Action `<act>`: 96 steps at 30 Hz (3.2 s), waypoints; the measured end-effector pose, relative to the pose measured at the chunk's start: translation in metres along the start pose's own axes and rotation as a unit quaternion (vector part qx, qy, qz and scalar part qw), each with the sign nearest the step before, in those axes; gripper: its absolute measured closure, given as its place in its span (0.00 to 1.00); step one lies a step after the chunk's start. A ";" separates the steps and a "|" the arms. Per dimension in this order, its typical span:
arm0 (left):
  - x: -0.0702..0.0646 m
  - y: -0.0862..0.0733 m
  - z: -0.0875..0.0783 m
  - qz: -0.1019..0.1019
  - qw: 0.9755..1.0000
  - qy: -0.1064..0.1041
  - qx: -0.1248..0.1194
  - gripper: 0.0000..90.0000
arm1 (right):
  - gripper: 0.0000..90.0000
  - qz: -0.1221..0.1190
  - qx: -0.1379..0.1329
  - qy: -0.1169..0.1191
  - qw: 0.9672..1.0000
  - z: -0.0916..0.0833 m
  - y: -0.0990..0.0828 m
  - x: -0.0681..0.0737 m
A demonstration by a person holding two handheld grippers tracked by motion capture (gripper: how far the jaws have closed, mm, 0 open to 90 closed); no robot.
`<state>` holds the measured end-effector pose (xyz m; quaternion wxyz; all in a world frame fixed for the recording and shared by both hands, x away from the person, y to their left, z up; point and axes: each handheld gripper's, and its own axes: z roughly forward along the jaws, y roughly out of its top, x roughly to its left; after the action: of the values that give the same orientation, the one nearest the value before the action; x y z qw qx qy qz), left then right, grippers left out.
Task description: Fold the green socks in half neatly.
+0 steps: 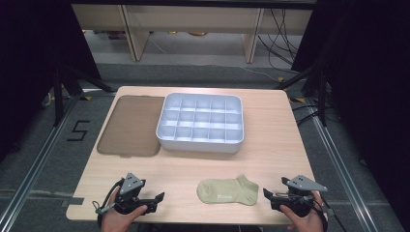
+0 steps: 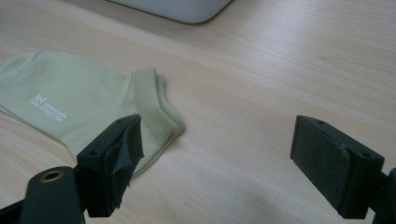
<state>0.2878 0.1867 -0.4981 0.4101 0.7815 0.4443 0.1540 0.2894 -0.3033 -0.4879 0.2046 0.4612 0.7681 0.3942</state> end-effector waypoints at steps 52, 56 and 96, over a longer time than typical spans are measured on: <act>-0.085 0.046 0.091 0.044 0.994 -0.093 0.034 0.46 | 0.26 -0.013 -0.017 0.019 1.000 0.000 0.002 0.004; -0.088 0.047 0.092 0.049 0.994 -0.089 0.035 0.45 | 0.26 -0.013 -0.017 0.019 1.000 0.000 0.002 0.004; -0.088 0.046 0.092 0.091 0.993 -0.072 0.036 0.93 | 0.47 -0.034 -0.038 0.059 0.997 0.001 0.006 0.012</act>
<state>0.3211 0.0556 -0.5081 0.3969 0.8419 0.3461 0.1179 0.2872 -0.2911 -0.4831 0.1891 0.4027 0.7787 0.4425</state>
